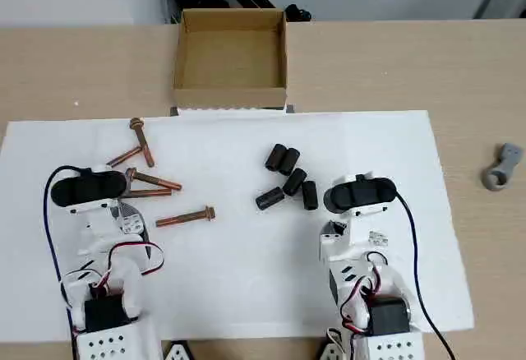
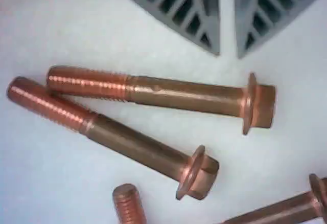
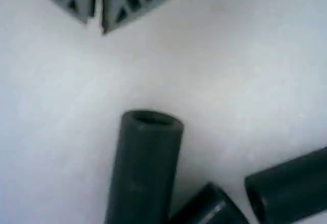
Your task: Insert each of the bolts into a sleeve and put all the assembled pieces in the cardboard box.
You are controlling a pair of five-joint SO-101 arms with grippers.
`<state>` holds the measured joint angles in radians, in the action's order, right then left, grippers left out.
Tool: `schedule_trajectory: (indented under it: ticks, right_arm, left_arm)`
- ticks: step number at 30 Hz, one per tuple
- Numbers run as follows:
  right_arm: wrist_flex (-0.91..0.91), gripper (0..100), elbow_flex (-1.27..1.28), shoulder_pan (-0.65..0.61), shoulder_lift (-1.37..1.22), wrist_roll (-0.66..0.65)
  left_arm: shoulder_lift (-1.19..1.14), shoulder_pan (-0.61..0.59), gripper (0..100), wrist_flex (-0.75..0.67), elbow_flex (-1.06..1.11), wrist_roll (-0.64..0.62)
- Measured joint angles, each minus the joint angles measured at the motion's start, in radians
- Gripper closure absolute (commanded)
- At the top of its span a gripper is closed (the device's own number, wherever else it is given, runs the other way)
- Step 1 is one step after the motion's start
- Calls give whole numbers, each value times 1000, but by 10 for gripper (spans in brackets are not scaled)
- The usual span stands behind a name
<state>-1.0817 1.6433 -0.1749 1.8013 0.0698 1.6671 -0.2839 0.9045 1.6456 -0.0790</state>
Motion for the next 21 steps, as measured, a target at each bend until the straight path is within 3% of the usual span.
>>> schedule_trajectory:
  ticks: [21]
  right_arm:
    - [-3,995,0,0,0,0]
  left_arm:
    - [0,0,993,0,0,38]
